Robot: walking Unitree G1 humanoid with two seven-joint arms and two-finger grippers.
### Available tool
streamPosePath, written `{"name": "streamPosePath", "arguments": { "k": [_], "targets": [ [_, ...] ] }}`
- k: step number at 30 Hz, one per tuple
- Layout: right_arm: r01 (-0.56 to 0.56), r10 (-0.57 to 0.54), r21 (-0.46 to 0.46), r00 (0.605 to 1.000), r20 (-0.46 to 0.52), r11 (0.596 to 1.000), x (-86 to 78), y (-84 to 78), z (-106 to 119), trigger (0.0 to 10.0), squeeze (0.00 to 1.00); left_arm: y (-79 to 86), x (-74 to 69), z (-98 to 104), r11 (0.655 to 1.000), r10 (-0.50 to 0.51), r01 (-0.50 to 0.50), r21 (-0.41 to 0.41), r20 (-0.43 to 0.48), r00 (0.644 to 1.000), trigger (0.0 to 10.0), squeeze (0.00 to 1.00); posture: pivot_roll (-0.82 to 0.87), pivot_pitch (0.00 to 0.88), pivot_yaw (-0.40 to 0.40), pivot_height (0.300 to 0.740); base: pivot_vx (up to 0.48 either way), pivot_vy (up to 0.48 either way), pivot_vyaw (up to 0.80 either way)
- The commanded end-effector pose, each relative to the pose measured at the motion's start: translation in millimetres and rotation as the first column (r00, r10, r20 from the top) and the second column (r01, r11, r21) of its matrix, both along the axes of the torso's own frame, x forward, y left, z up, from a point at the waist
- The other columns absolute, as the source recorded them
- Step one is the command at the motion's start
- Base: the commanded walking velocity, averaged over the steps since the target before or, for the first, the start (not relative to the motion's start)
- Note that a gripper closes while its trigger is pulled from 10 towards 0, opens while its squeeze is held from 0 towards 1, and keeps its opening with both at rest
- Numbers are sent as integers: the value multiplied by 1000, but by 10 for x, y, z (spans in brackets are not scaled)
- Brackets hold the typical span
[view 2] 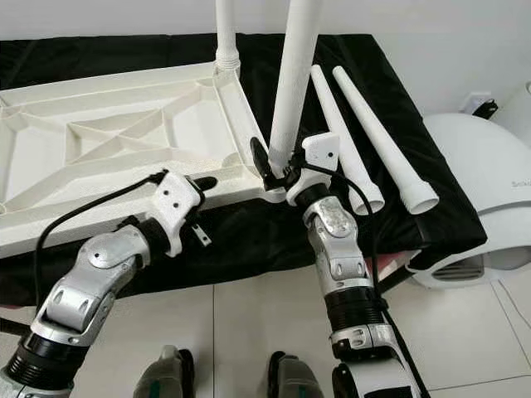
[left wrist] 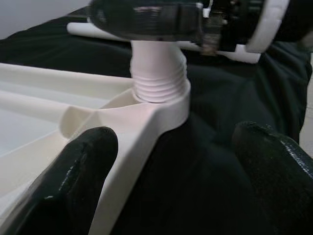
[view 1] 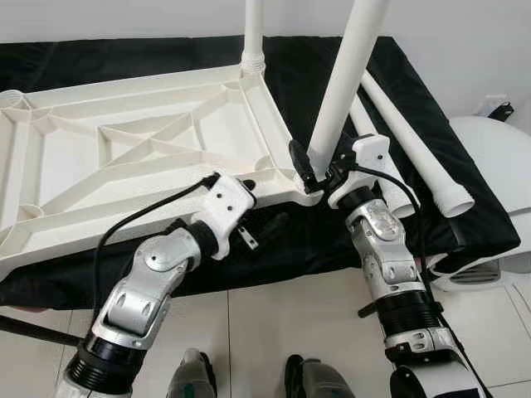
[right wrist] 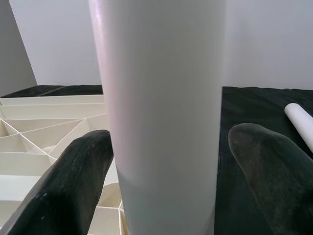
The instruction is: Building children table
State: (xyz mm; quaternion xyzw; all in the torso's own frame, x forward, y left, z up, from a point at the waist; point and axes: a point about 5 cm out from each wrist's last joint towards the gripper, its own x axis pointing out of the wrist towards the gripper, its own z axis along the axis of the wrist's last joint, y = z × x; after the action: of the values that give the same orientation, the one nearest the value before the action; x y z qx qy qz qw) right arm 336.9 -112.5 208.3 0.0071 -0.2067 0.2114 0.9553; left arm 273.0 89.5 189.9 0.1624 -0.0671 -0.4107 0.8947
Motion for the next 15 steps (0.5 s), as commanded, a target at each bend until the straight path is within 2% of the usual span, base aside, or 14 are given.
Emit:
{"name": "streamPosePath", "arguments": {
  "k": [1, 15],
  "targets": [
    [-2, 2, -5, 1000, -3, 1000, 1, -6, -24, 10000, 0, -43, -11, -47, 998, -48, 48, 42, -2, 999, 10000, 0, 62, 222, -19, 740, 0, 0, 0],
    [-2, 2, -2, 1000, -9, 1000, -20, -11, -46, 10000, 0, -43, 151, -90, 993, -70, 69, 99, 4, 998, 10000, 0, 56, 234, -17, 740, 0, 0, 0]
  ]
}}
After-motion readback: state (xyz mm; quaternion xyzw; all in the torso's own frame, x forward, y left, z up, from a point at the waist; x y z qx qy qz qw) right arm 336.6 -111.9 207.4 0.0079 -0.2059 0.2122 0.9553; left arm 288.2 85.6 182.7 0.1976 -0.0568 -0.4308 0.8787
